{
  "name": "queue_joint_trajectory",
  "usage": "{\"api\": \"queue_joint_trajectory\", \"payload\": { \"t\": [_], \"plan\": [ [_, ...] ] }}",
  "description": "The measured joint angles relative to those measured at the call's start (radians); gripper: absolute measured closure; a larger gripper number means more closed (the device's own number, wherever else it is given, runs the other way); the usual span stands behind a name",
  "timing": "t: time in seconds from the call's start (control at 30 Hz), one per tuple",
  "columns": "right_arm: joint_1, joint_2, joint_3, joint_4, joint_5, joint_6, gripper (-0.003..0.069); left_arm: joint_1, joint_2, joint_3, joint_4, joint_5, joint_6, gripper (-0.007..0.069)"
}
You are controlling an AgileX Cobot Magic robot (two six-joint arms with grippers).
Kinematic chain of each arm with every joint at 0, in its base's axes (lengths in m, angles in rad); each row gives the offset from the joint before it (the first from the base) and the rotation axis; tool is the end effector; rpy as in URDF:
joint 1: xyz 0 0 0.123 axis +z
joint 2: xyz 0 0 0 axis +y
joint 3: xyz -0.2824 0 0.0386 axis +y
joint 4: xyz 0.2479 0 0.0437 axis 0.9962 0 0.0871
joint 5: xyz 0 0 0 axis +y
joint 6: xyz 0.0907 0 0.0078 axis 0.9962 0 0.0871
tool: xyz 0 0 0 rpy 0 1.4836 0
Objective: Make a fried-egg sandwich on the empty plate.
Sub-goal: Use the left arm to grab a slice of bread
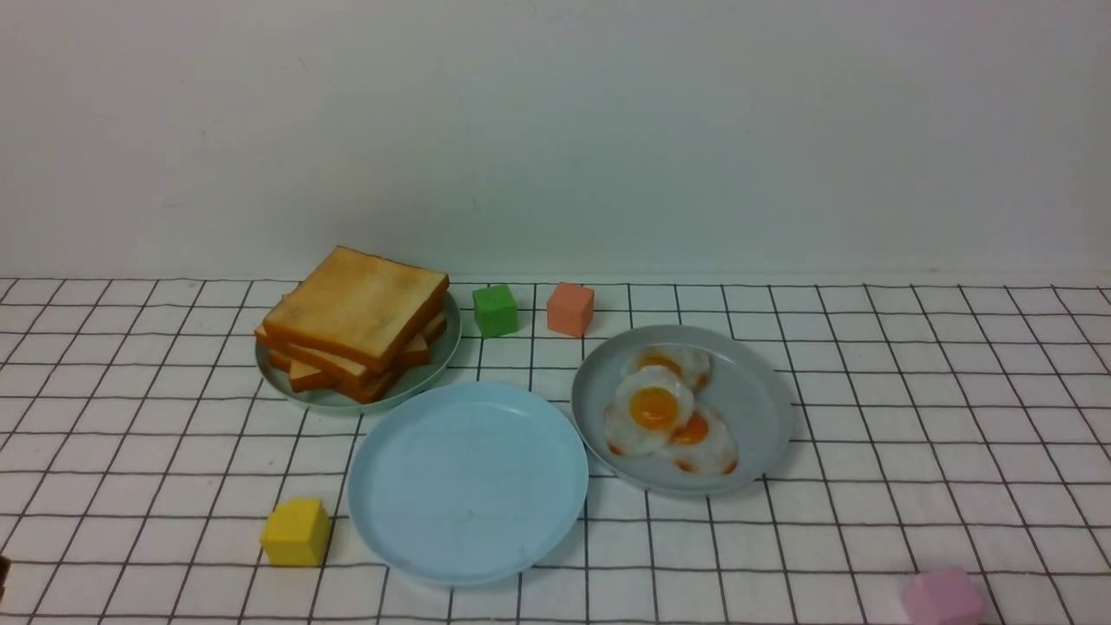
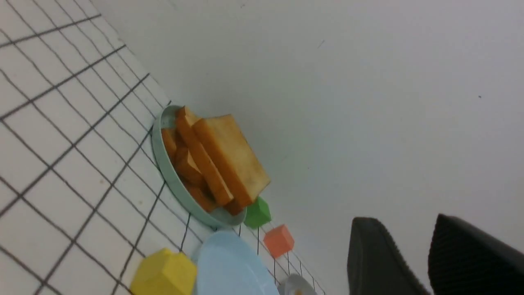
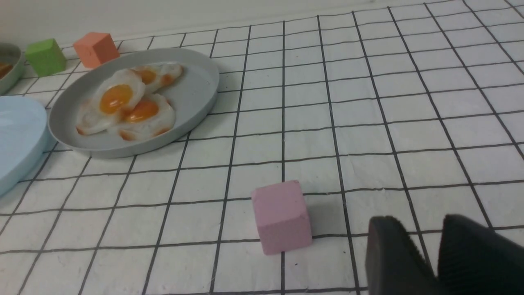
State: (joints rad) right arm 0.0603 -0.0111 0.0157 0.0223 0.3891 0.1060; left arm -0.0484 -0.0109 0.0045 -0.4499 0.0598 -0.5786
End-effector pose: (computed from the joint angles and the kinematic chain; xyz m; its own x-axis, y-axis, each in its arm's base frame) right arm 0.0519 0.0039 0.1734 -0.3073 0.1080 -0.9455 -0.0297 0.9920 0.1229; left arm 0.0556 -0.0051 0.2073 -0.0431 -0.8548 -0.5172 0.0724 0.5136 -0.8550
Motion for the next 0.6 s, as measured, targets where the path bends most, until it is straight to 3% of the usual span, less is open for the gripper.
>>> {"api": "queue_joint_trajectory", "payload": {
  "t": [0.1, 0.13, 0.2, 0.4, 0.43, 0.53, 0.57, 0.6],
  "plan": [
    [0.000, 0.000, 0.000, 0.002, 0.000, 0.000, 0.0454, 0.000, 0.017, -0.092, 0.011, 0.104, 0.048, 0.0512],
    [0.000, 0.000, 0.000, 0.001, 0.000, 0.000, 0.0454, 0.000, 0.070, -0.168, 0.024, 0.170, 0.117, 0.0582],
    [0.000, 0.000, 0.000, 0.001, 0.000, 0.000, 0.0454, 0.000, 0.175, -0.269, 0.036, 0.261, 0.241, 0.0638],
    [0.000, 0.000, 0.000, 0.001, -0.003, 0.000, 0.0449, -0.056, 0.544, -0.524, 0.044, 0.571, 0.615, 0.0638],
    [0.000, 0.000, 0.000, 0.001, -0.003, 0.000, 0.0449, -0.063, 0.554, -0.537, 0.044, 0.582, 0.630, 0.0638],
    [0.000, 0.000, 0.007, 0.062, -0.036, 0.041, 0.0445, -0.213, 0.694, -0.620, 0.049, 0.628, 0.685, 0.0638],
    [0.000, 0.000, 0.007, 0.070, -0.040, 0.047, 0.0444, -0.213, 0.694, -0.624, 0.049, 0.630, 0.686, 0.0638],
    [0.000, 0.000, 0.011, 0.153, -0.076, 0.101, 0.0441, -0.267, 0.747, -0.655, 0.061, 0.649, 0.692, 0.0638]
  ]
}}
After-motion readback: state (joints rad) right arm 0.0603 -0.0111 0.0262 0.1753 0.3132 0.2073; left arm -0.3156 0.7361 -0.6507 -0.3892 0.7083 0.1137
